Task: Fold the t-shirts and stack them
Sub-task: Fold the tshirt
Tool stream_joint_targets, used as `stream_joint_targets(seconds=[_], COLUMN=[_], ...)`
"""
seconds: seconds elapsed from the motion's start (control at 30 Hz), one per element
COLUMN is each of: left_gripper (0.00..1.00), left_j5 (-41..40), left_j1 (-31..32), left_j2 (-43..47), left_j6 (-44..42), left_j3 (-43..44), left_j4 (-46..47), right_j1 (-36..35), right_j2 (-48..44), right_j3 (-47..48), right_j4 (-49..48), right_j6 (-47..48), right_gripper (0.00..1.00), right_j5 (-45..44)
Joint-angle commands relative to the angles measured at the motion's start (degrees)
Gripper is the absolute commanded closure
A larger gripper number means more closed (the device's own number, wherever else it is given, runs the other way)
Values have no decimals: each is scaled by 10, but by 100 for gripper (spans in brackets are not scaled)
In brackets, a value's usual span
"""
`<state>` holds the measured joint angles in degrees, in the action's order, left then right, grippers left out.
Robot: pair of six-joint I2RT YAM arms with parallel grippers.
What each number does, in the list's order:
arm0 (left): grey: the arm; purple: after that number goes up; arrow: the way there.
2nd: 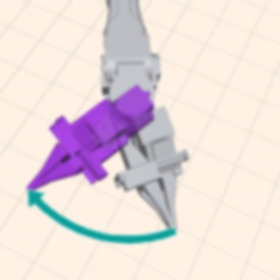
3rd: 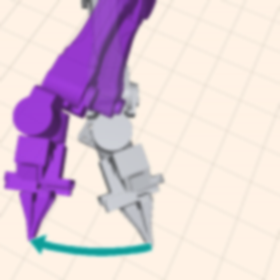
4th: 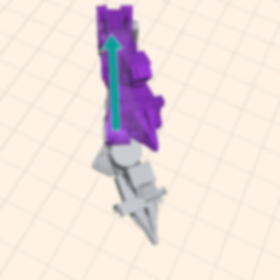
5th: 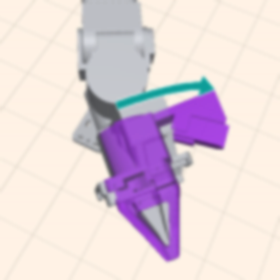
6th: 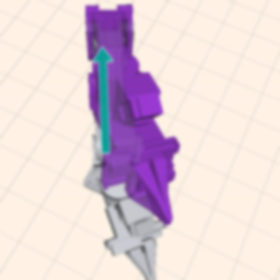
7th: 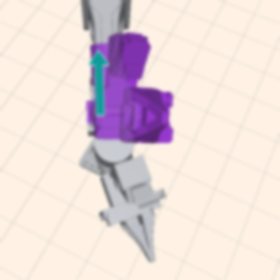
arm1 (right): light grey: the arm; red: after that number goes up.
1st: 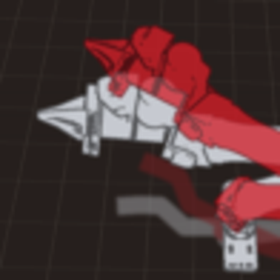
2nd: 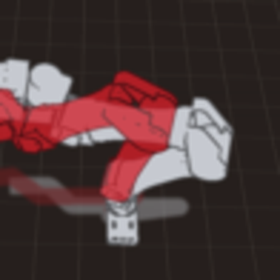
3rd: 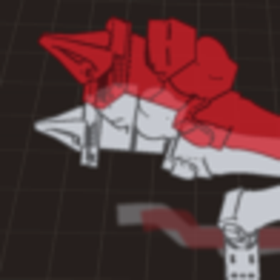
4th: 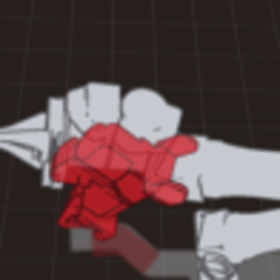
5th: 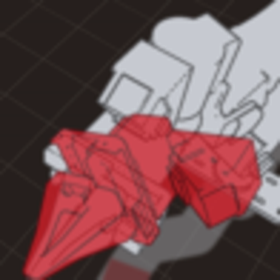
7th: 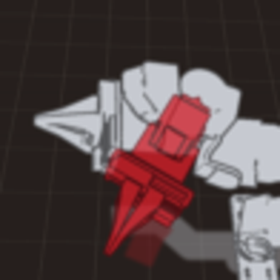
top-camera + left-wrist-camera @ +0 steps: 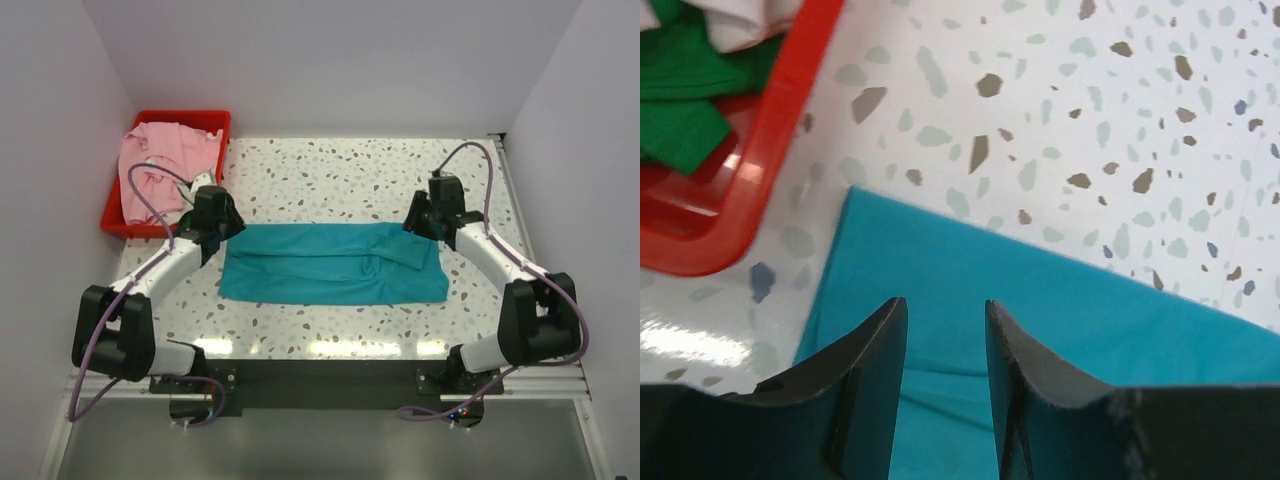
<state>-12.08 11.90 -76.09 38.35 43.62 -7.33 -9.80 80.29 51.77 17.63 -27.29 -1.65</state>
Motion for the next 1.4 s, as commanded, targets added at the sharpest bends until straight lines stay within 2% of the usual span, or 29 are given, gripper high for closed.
stream_joint_targets(seconds=[0.0, 0.13, 0.17, 0.3, 0.47, 0.73, 1.07, 1.37], left_gripper=[59, 54, 53, 49, 45, 44, 46, 58], left_j5=[30, 81, 94, 142, 165, 214, 216, 232], left_j1=[29, 94, 115, 173, 246, 302, 327, 336], left_j2=[-47, -105, -119, -212, -309, -440, -480, -470], left_j6=[-7, -28, -34, -52, -73, -80, -74, -71], left_j3=[49, 102, 113, 180, 290, 409, 423, 396], left_j4=[32, 65, 95, 122, 146, 174, 174, 203], right_j1=[-26, -33, -32, -31, -29, -5, 26, 32], right_j2=[46, 65, 68, 65, 55, 49, 36, 32], right_j3=[62, 81, 80, 60, 19, -11, -30, -44], right_j4=[10, 29, 31, 37, 16, 4, -13, -23], right_j6=[14, 6, 4, -7, -26, -39, -34, -36], right_gripper=[53, 53, 53, 55, 58, 59, 59, 60], right_j5=[-57, -127, -136, -166, -141, -116, -78, -71])
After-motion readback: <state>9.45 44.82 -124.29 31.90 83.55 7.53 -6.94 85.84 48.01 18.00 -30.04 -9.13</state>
